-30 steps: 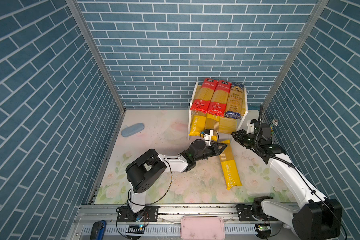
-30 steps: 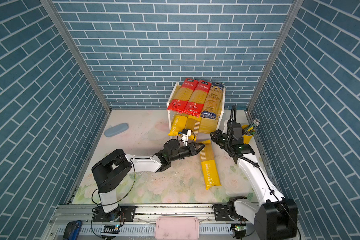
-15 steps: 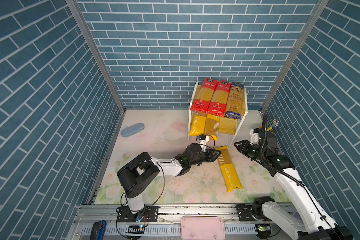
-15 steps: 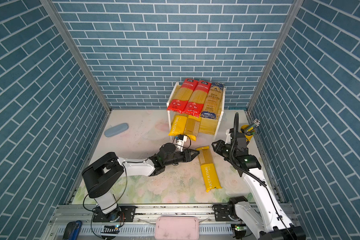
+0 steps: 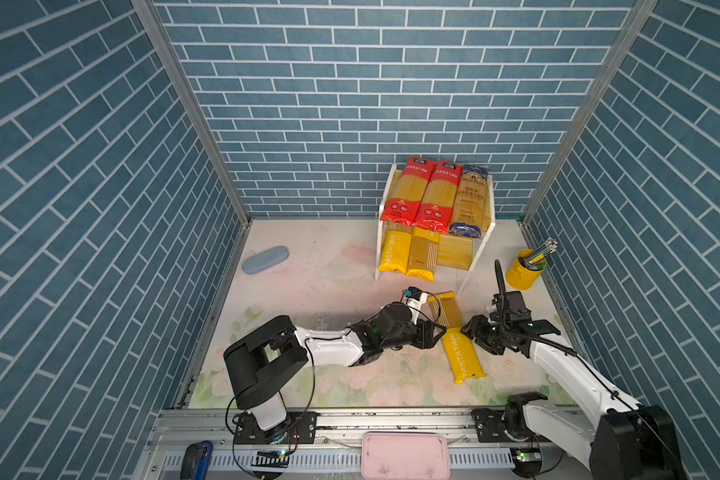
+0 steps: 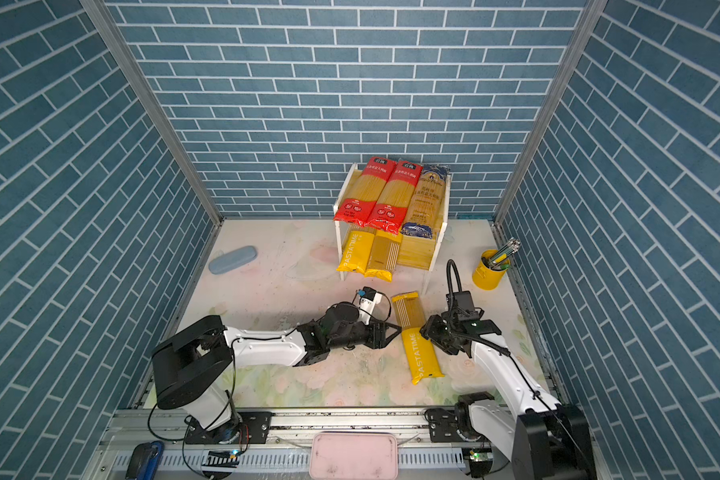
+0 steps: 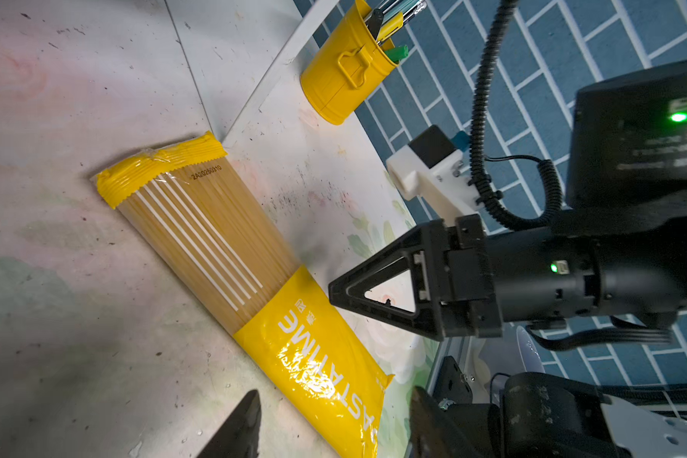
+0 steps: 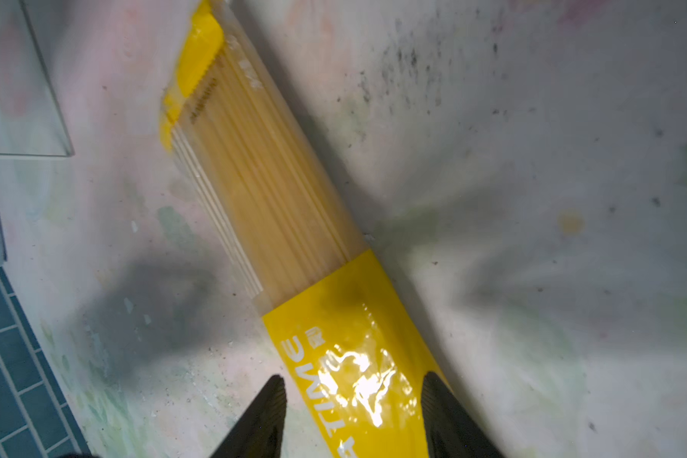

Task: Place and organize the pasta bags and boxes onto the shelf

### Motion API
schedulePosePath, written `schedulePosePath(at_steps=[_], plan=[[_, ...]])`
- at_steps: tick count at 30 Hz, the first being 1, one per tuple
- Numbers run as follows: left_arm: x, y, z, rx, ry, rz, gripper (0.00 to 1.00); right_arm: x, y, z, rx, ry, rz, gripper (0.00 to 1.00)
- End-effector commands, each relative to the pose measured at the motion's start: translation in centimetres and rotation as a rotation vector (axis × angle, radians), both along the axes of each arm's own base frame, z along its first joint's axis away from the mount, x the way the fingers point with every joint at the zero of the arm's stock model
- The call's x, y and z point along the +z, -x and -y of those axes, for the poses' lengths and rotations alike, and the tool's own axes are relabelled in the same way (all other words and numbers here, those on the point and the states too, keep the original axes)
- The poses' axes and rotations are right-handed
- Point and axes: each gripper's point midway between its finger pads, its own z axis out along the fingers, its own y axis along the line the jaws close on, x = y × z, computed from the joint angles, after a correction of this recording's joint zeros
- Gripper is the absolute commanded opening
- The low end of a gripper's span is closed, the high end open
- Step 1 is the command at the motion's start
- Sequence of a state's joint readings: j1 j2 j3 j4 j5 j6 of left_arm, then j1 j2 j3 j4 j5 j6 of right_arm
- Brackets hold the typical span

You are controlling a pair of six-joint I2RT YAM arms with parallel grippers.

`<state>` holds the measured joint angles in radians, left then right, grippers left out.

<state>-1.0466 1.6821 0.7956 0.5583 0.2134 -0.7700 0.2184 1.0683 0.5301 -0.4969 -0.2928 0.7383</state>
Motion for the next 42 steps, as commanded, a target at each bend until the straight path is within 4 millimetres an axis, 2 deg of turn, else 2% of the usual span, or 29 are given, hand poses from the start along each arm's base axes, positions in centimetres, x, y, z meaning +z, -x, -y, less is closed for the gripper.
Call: schedulePosePath(at_steps=[1,9,13,21,28,34,42], plan=[[-2.8,0.1,-0.4,0.002,-0.066,-0.01,0.61,-1.4,-0.3,0.3,-0.016,0.001,-0.008,0.57],[-5.5,0.5,0.4,-0.004,-0.08,-0.068,0.61,-3.4,0.2,0.4,-0.014,-0.01,-0.063,0.6],[-6.2,0.5,0.2,0.006,-0.1,-0.074,0.61,-3.2,0.1,-0.9,0.001,-0.095,-0.044,0.6],[-7.2,0.4,-0.7,0.037,-0.117,-0.085,0.61,-0.7,-0.4,-5.0,0.039,-0.283,0.022,0.57],[-7.9,0.3,-0.4,0.034,-0.119,-0.097,0.61,-2.4,-0.9,-5.1,0.021,-0.28,0.007,0.52],[-8.3,0.5,0.1,0.016,-0.114,-0.107,0.6,-1.7,-1.7,-6.2,0.03,-0.364,0.058,0.39],[-7.6,0.4,1.0,-0.008,-0.084,-0.103,0.58,0.2,-2.4,-7.1,0.037,-0.443,0.139,0.07]])
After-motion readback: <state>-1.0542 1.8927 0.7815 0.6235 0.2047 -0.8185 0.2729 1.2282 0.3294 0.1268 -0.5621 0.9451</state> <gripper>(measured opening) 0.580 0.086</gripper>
